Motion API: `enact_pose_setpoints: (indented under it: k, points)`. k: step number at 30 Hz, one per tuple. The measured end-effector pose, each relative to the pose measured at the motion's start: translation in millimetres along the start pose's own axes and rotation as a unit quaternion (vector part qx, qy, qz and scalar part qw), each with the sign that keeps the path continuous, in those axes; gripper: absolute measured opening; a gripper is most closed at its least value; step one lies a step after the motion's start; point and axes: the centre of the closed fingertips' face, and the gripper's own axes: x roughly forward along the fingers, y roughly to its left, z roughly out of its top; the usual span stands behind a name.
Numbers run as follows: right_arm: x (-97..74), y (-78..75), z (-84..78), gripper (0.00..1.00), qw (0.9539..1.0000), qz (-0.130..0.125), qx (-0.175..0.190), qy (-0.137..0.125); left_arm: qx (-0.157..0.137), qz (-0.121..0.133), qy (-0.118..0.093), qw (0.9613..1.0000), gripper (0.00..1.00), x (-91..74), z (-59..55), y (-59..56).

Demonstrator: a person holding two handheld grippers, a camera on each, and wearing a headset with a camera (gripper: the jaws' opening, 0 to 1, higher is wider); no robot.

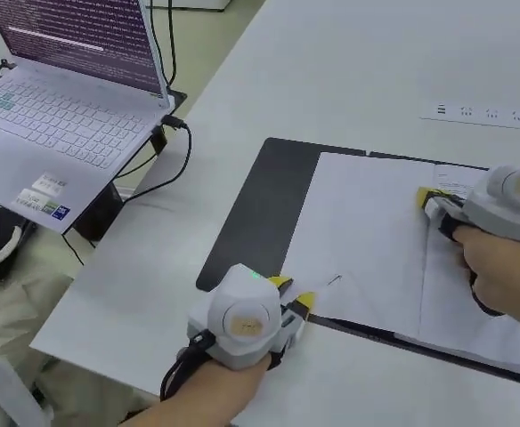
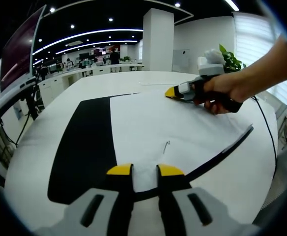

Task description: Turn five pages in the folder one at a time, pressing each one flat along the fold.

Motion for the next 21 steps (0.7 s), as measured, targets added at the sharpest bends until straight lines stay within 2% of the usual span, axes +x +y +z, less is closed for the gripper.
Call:
enact_pose_setpoints:
  k: [7,11,14,18,21]
  points:
    - [15.1,-9.3,12.5,0.00,0.9999,-0.010,-0.007,-0.002,-0.003,0.000,-0.006,1.0000,0.17,0.6,-0.6,0.3]
    - [21.3,-13.9,20.6,0.00,0.9994,-0.017,-0.030,-0.002,-0.005,0.001,-0.009,1.0000,0.17,0.6,-0.5,0.1]
    - [35.2,-26.3,25.2,0.00,0.9993,-0.021,-0.030,-0.003,-0.005,0.001,-0.010,0.9999,0.17,0.7,-0.6,0.2]
    - [39.7,-31.0,28.2,0.00,0.9991,-0.028,-0.031,-0.003,-0.010,0.002,-0.012,0.9999,0.17,0.5,-0.4,-0.1]
    - [42.7,-35.7,28.2,0.00,0.9995,-0.025,-0.016,0.000,-0.012,0.004,-0.013,0.9998,0.17,0.1,0.1,-0.6]
